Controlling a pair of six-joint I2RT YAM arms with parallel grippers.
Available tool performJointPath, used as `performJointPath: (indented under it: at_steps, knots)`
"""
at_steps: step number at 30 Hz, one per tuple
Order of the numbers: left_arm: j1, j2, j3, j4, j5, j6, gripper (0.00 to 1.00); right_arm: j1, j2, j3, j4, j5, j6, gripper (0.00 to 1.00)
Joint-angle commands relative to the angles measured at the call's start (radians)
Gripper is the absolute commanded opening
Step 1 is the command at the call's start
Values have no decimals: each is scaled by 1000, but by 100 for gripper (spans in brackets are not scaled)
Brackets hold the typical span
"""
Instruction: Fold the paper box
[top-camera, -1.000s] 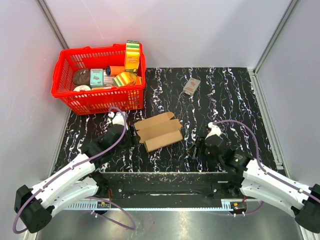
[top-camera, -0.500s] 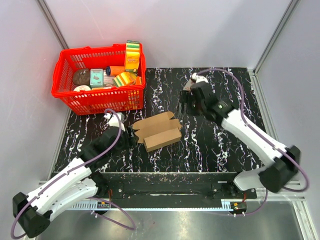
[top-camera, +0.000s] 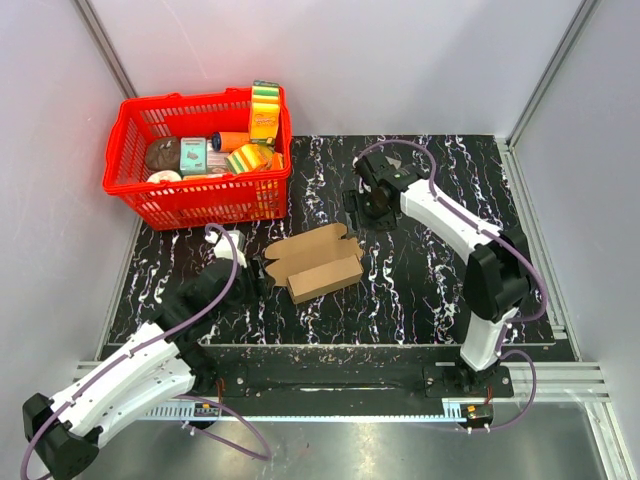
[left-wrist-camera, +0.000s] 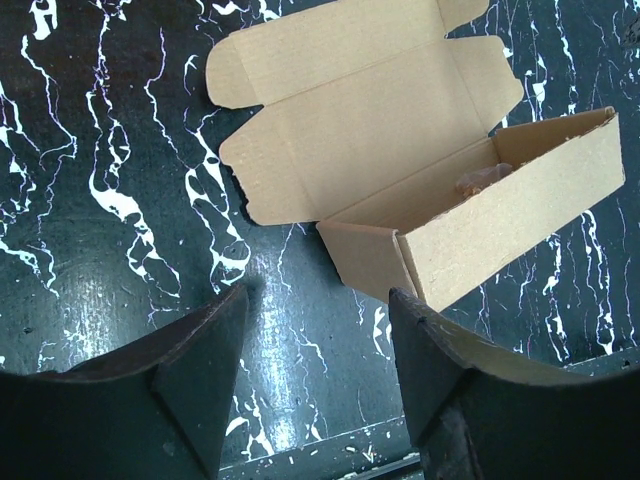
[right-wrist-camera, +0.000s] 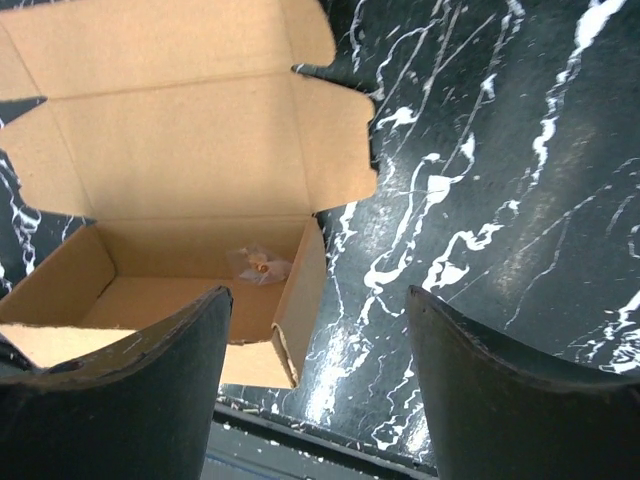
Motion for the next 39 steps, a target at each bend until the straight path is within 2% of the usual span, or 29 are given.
performJointPath:
  at_steps: [1,11,15,19,23,25,33,39]
  knots:
    - [5,-13,-2,18,18,2,63,5,32,-5,-26,-104,-46,75]
    - [5,-6,1,24,21,7,63,6,160,71,-66,-153,-63,66]
    - [5,-6,0,24,22,7,63,5,185,81,-83,-156,-74,53]
    - [5,-6,-4,24,22,7,63,6,188,79,-89,-165,-84,44]
    - [5,0,1,27,21,10,63,6,188,82,-100,-188,-95,37]
    - [5,1,1,27,21,10,64,6,184,81,-101,-193,-100,38]
    - [4,0,-4,31,21,10,63,6,165,55,-104,-214,-112,11]
    - [5,-8,-5,29,18,7,64,6,113,0,-78,-197,-106,2]
